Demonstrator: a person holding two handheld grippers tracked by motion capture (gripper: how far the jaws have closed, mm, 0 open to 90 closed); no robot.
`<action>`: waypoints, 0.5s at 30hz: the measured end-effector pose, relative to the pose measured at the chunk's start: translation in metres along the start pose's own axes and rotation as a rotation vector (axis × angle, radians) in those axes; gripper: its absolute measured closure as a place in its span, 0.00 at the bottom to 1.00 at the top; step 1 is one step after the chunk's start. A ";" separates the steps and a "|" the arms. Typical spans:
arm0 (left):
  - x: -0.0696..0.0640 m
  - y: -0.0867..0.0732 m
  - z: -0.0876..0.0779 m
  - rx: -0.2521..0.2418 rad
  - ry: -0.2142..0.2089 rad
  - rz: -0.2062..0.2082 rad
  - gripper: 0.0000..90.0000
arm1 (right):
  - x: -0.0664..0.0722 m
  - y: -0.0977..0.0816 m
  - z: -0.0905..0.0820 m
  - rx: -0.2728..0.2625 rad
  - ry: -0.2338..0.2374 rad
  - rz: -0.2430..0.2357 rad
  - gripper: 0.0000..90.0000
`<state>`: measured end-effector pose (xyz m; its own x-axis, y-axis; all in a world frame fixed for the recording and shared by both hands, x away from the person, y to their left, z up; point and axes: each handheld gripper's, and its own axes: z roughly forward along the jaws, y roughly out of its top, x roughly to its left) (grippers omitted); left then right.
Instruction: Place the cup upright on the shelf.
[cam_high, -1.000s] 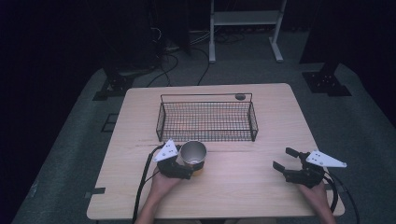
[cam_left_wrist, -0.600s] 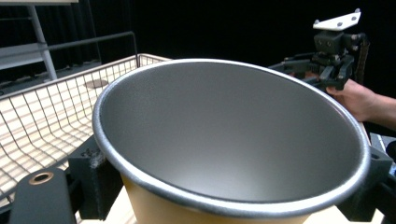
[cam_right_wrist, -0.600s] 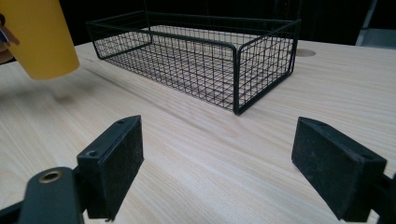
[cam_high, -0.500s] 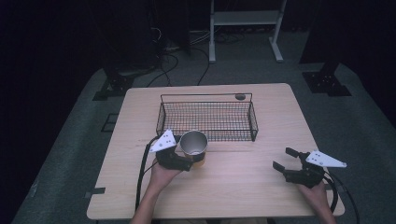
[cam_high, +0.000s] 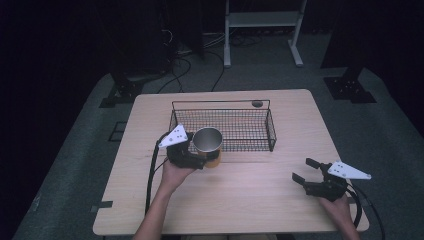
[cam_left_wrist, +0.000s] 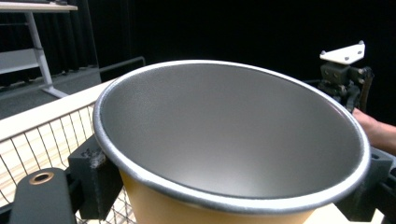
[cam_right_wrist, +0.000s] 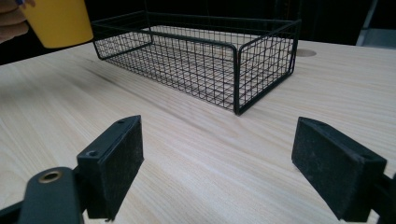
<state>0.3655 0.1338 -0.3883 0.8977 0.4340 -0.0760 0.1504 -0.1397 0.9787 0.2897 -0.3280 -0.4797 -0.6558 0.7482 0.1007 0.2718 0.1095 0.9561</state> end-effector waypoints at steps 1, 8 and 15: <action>0.002 0.003 0.001 -0.001 0.000 0.002 0.14 | 0.000 0.000 0.000 0.000 0.001 0.001 0.17; 0.017 0.024 0.008 -0.014 0.000 -0.010 0.14 | 0.000 0.000 0.000 -0.002 0.002 0.001 0.17; 0.026 0.036 0.015 -0.005 0.007 -0.006 0.14 | 0.000 0.000 0.000 -0.003 0.002 0.002 0.17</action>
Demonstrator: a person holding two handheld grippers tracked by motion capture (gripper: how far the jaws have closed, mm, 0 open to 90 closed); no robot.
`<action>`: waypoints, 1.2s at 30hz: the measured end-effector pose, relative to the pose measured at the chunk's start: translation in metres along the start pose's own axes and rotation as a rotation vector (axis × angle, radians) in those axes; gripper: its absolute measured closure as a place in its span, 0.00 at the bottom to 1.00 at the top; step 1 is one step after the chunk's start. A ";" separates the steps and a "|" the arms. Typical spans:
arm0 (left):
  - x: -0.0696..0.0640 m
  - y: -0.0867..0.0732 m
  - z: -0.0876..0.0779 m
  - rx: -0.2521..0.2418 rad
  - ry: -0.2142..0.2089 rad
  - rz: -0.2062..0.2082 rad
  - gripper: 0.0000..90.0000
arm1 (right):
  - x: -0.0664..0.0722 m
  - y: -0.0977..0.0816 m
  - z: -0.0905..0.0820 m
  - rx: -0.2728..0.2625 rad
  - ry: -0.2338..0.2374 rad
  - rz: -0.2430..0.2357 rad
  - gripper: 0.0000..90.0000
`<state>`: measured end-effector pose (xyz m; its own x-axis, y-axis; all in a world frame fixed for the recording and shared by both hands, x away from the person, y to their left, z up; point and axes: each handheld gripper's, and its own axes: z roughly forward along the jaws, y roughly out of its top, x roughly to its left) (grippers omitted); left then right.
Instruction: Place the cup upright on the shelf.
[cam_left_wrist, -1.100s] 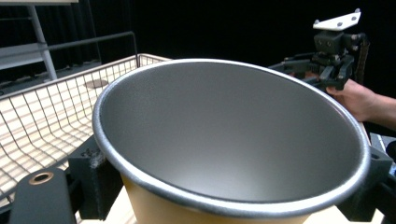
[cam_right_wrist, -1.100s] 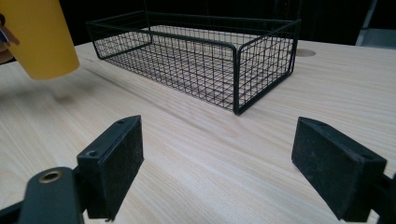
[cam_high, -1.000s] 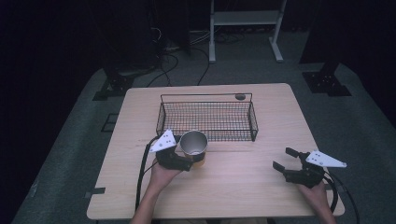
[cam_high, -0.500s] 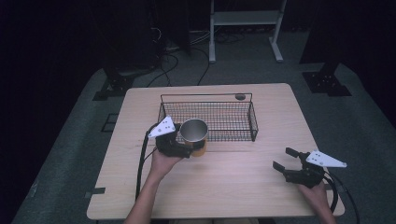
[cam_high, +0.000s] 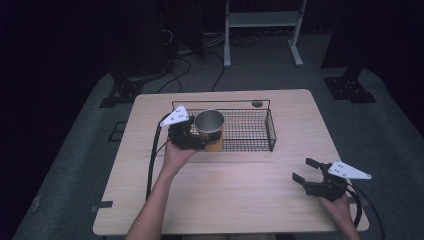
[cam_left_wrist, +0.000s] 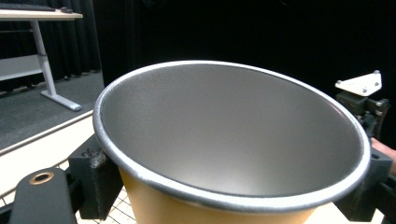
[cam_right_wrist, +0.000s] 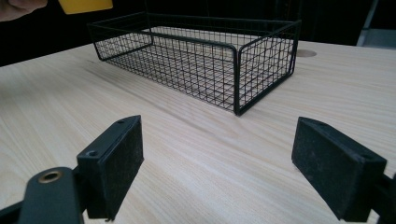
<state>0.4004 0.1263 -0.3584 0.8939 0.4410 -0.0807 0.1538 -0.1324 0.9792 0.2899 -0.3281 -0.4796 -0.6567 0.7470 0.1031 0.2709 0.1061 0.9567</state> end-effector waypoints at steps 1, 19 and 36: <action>0.001 0.002 0.001 0.003 0.000 0.000 0.14 | 0.000 0.000 0.000 0.000 0.000 -0.001 0.17; 0.030 0.014 0.025 0.013 0.006 -0.018 0.14 | -0.001 0.000 -0.001 -0.010 0.007 0.011 0.17; 0.057 0.016 0.043 0.024 0.035 -0.042 0.14 | -0.002 0.000 0.000 -0.013 0.010 0.018 0.17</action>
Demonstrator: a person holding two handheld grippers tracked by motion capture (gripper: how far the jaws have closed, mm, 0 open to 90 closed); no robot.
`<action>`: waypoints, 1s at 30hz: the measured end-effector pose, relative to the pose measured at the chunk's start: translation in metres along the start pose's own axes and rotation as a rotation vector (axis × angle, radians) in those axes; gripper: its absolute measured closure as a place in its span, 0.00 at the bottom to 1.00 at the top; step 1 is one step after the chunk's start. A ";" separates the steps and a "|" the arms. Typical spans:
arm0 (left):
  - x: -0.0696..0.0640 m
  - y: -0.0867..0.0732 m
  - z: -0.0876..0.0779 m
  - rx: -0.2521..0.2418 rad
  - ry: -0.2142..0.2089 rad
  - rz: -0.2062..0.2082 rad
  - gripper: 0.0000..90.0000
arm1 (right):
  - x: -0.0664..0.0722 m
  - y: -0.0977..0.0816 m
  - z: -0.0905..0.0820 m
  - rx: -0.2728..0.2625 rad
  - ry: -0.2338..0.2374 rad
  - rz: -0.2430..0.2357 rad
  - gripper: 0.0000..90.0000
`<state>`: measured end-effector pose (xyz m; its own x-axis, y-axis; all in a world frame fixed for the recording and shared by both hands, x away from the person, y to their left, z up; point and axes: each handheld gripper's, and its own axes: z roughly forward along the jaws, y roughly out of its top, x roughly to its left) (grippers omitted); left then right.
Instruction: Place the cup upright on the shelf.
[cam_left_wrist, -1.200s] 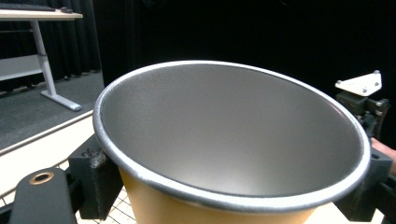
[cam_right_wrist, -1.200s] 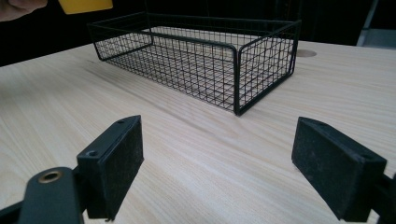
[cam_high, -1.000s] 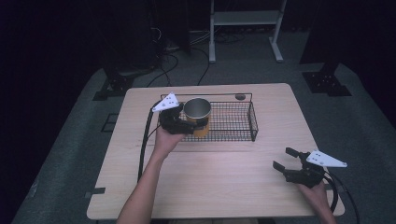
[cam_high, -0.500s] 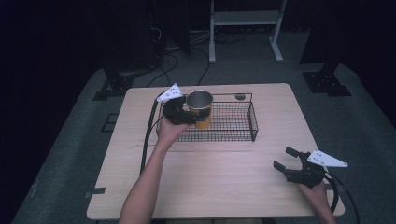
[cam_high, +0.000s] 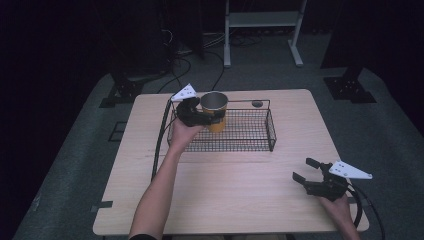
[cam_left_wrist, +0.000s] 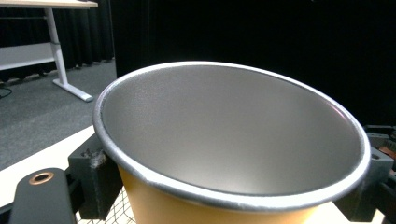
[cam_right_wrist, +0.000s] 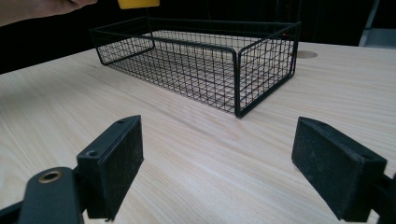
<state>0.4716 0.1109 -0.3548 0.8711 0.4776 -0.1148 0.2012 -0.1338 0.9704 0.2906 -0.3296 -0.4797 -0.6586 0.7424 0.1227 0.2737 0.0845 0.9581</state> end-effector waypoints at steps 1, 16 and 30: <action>0.001 0.000 0.001 -0.001 -0.001 -0.004 0.14 | 0.000 0.000 0.000 0.000 0.000 0.001 0.17; 0.026 -0.005 0.031 0.069 0.007 -0.040 0.14 | 0.000 0.000 0.000 -0.002 0.002 0.005 0.17; 0.033 -0.007 0.054 0.143 0.031 -0.011 0.14 | 0.000 0.000 -0.001 -0.003 0.009 0.004 0.17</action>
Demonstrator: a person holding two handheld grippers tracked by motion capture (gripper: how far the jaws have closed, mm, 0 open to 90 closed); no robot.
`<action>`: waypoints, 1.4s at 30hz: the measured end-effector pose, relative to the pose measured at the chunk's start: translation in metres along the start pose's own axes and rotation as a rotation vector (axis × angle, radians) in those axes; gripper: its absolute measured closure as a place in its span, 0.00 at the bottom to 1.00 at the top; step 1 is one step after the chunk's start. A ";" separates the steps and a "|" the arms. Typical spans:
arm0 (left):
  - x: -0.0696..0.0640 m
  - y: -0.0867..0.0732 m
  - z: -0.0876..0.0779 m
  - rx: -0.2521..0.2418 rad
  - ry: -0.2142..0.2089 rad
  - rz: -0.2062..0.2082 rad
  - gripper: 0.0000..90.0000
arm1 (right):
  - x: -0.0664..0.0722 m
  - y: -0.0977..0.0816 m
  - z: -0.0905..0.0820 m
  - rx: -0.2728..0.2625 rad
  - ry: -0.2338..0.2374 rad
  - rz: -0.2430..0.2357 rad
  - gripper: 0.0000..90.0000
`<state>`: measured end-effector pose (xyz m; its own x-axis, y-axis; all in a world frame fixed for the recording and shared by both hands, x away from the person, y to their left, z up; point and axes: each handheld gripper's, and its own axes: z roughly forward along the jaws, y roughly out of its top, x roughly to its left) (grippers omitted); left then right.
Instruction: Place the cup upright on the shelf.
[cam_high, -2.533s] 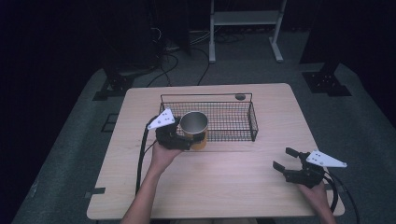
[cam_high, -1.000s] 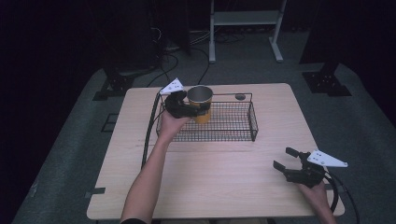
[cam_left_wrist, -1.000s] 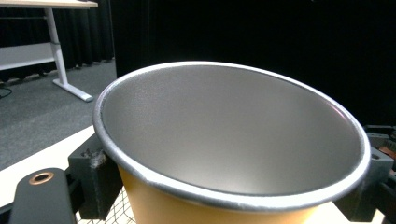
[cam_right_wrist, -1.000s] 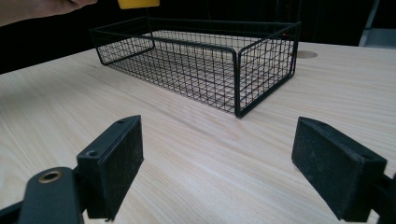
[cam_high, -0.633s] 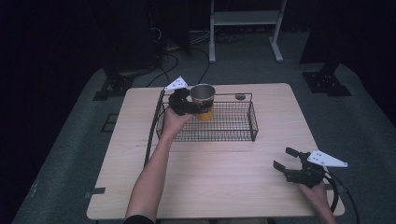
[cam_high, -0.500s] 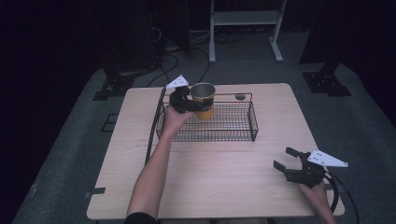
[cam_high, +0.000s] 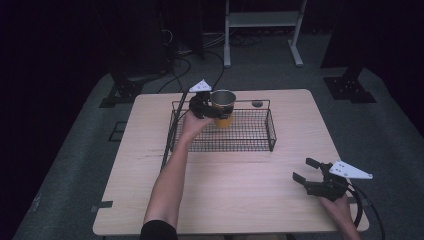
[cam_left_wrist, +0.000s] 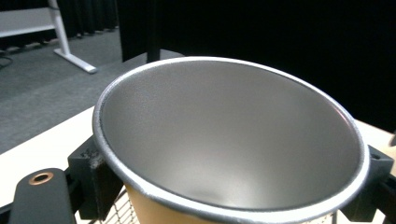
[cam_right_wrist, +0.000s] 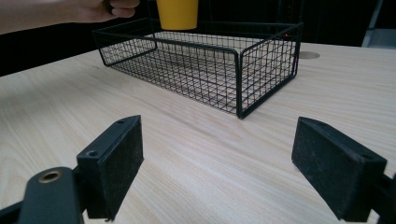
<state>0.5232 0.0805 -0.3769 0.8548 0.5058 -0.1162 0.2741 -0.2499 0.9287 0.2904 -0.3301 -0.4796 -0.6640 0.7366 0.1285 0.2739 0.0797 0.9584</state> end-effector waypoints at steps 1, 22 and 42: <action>0.001 -0.001 0.001 0.003 0.001 0.000 0.14 | 0.000 0.000 0.000 -0.001 0.000 0.001 0.17; 0.012 -0.019 0.017 0.240 -0.024 0.048 0.14 | 0.000 0.000 0.000 0.000 -0.007 0.001 0.16; 0.012 -0.025 0.024 0.352 -0.003 0.090 0.13 | 0.000 0.000 0.000 0.000 -0.008 -0.002 0.15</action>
<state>0.5371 0.0730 -0.4094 0.8834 0.4667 -0.0415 0.3325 -0.5620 0.7573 0.2902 -0.3299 -0.4795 -0.6589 0.7418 0.1250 0.2726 0.0806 0.9587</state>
